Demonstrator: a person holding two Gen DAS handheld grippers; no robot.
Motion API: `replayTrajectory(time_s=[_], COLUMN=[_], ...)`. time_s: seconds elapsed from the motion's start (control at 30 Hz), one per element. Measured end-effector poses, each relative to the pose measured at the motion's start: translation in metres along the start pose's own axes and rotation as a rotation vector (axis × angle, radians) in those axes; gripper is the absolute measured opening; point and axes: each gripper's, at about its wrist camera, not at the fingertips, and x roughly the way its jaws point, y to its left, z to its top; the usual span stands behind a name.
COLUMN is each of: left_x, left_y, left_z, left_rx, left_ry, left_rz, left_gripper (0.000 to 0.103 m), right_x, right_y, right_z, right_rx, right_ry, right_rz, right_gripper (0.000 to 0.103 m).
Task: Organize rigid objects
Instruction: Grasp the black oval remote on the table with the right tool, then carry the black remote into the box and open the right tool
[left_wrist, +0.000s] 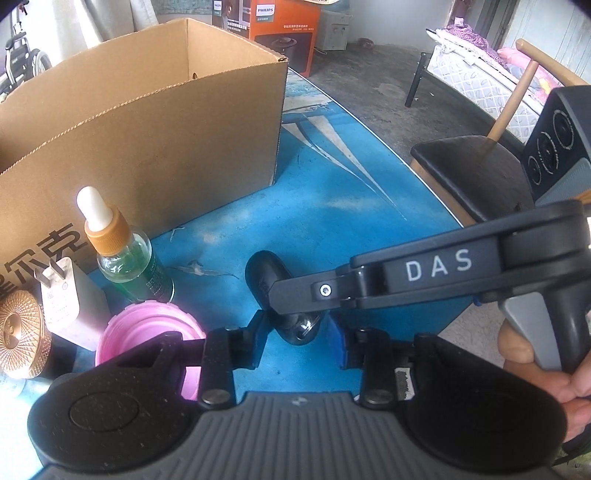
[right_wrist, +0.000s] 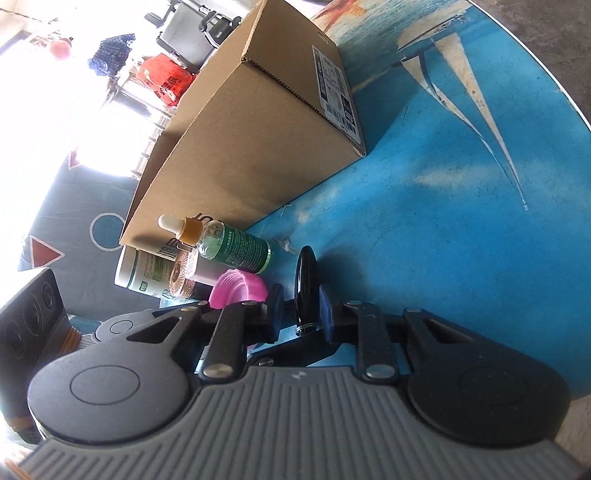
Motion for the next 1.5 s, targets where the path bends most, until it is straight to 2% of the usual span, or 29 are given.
replayTrajectory(time_s=[0.37,0.6,0.77,0.9,1.0,1.1,1.2,1.33,1.5], left_x=[-0.002,-0.031,-0.075,-0.116,-0.143,-0.158,-0.16,-0.14,-0.108], left_y=[-0.003,-0.013,-0.017,-0.004,0.021,0.052,0.091,0.142,0.189], left_z=[0.001,0.0,0.008,0.024,0.039,0.054,0.067,0.082,0.084], left_rx=[0.033,0.07,0.11,0.1,0.06,0.006,-0.062,-0.147,-0.192], left_ry=[-0.019,-0.079,-0.178,-0.259,-0.297,-0.291,-0.247,-0.167,-0.083], left_rz=[0.014,-0.004,0.016,0.081,0.125,0.169,0.188,0.177,0.193], left_gripper=[0.035,0.035,0.035,0.035,0.035,0.035,0.035,0.034,0.034], right_x=[0.002,-0.027,-0.057,-0.071,-0.065,-0.045,-0.01,0.058,0.132], right_y=[-0.005,0.012,0.048,0.094,0.131,0.163,0.186,0.205,0.201], right_z=[-0.004,-0.011,-0.011,0.008,0.033,0.062,0.097,0.142,0.171], right_rx=[0.038,0.021,-0.062,-0.191,-0.285,-0.349,-0.358,-0.278,-0.148], right_ry=[-0.027,-0.09,-0.18,-0.226,-0.222,-0.174,-0.068,0.134,0.299], right_rz=[0.011,0.004,0.013,0.056,0.098,0.14,0.169,0.157,0.114], right_gripper=[0.014,0.014,0.014,0.014,0.014,0.014,0.014,0.014,0.014])
